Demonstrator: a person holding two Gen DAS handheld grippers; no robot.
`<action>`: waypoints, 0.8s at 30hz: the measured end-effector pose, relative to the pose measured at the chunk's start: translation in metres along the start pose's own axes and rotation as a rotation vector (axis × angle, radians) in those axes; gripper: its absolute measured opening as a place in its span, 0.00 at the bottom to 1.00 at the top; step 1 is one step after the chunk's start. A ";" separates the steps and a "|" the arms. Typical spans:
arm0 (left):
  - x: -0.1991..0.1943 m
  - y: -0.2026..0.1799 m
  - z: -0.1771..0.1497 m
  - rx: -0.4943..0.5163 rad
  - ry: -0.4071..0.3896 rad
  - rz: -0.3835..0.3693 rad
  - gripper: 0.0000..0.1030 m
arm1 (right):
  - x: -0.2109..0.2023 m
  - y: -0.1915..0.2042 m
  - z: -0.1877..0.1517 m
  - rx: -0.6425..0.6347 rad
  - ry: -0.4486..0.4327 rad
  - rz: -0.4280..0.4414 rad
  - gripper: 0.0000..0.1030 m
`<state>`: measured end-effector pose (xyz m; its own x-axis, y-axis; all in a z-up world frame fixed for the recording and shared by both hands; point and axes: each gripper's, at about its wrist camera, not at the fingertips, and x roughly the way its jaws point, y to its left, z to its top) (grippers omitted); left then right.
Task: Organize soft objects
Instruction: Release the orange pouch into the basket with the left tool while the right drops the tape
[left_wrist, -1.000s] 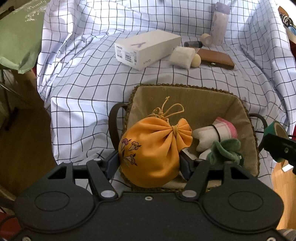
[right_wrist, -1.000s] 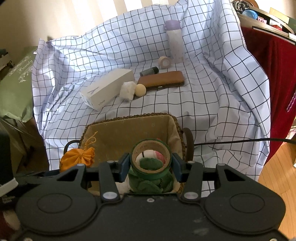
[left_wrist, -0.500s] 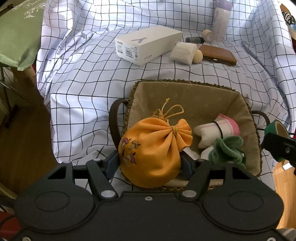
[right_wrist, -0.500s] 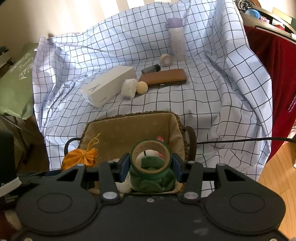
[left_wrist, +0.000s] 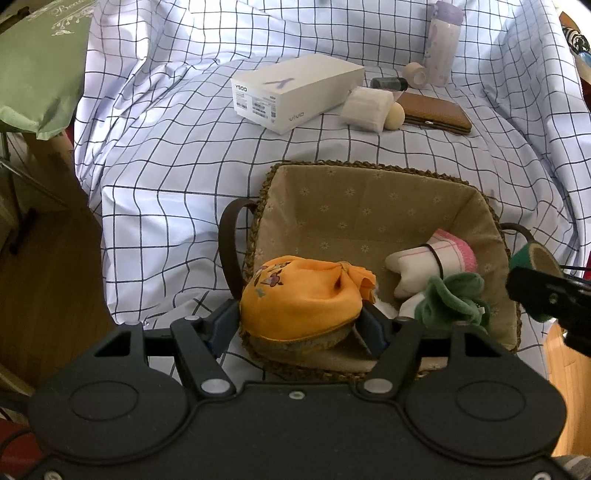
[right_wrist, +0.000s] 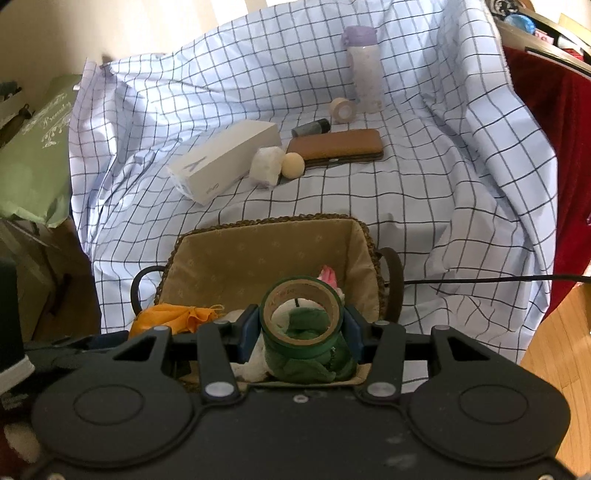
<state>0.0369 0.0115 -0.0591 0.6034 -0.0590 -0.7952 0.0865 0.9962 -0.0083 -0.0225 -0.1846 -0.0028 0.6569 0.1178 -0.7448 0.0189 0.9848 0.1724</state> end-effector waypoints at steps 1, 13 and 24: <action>0.000 0.000 0.000 -0.001 -0.001 0.000 0.64 | 0.002 0.001 0.001 -0.005 0.005 0.001 0.46; -0.002 0.002 -0.001 -0.009 -0.004 -0.006 0.67 | 0.020 0.011 0.024 -0.032 -0.036 0.014 0.53; -0.009 0.001 -0.001 -0.007 -0.029 -0.006 0.73 | 0.014 0.002 0.018 -0.005 -0.032 -0.004 0.53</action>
<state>0.0310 0.0128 -0.0525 0.6255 -0.0664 -0.7774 0.0842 0.9963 -0.0174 0.0004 -0.1836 -0.0011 0.6803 0.1096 -0.7247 0.0176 0.9860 0.1657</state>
